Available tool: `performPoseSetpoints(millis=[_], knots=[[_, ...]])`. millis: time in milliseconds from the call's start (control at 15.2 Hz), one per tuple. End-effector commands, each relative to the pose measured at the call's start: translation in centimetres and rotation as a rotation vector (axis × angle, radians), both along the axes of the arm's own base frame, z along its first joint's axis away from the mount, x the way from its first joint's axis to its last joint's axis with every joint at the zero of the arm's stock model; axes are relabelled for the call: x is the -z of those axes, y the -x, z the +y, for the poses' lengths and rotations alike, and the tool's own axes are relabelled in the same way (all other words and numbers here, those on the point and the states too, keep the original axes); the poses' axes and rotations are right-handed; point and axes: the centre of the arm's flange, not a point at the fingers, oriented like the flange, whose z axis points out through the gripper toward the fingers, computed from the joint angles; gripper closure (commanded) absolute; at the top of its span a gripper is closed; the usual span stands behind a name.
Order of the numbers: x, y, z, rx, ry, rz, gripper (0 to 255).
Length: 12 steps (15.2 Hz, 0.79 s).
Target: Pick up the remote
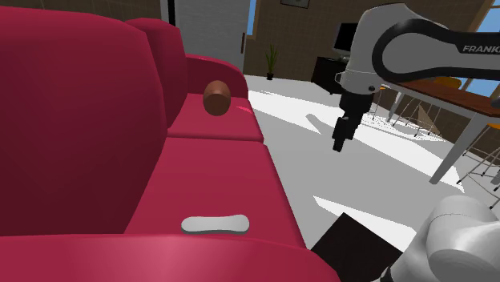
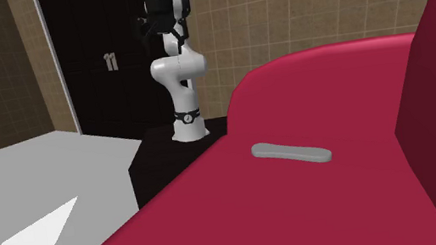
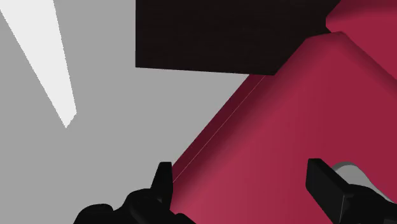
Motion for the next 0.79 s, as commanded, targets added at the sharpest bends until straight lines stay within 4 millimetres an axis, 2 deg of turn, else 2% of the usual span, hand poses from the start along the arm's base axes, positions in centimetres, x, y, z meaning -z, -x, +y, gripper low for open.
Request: performPoseSetpoints(millis=[0,726], knots=[[0.0,0.0,0.0,0.000,0.000,0.000,0],[8.9,-7.9,7.5,-0.266,-0.029,-0.010,0]])
